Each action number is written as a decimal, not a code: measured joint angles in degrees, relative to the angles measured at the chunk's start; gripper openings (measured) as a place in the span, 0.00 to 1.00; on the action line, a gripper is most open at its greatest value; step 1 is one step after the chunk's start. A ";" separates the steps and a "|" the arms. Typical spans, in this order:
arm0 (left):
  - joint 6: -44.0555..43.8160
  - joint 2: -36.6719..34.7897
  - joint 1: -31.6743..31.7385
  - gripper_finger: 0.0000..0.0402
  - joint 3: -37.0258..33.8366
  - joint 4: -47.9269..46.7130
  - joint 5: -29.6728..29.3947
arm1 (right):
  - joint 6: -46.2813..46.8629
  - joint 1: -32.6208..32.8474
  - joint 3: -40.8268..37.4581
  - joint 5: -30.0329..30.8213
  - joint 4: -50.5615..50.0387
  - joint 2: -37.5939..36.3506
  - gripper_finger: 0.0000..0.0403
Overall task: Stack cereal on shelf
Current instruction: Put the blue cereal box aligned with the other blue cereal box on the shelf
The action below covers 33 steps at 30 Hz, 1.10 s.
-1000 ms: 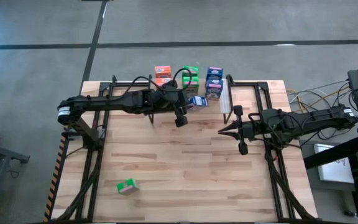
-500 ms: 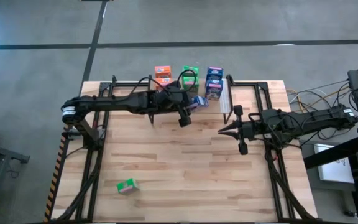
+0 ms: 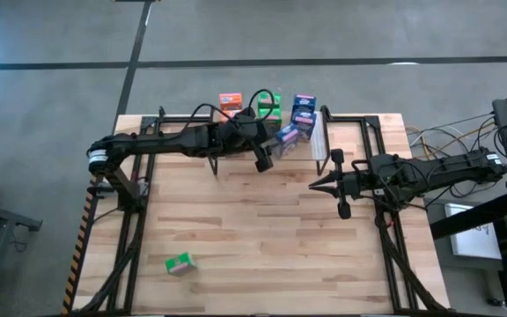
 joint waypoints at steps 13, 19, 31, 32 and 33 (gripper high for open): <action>0.59 0.24 0.19 0.50 1.36 0.14 0.02 | 0.22 0.00 0.00 0.00 0.00 0.03 0.03; 0.60 0.24 0.19 0.54 1.36 0.26 0.04 | 0.18 0.00 0.00 0.00 0.00 0.03 0.03; 0.57 -3.49 -2.23 0.67 1.25 -1.33 0.03 | 0.89 0.00 0.01 0.04 -0.02 0.03 0.03; 0.57 -4.08 -2.83 0.67 1.25 -1.90 0.03 | 1.06 0.00 0.01 0.05 0.00 0.03 0.03; 0.57 -4.56 -3.51 0.67 1.25 -2.74 0.04 | 1.28 0.00 0.01 0.06 -0.01 0.03 0.03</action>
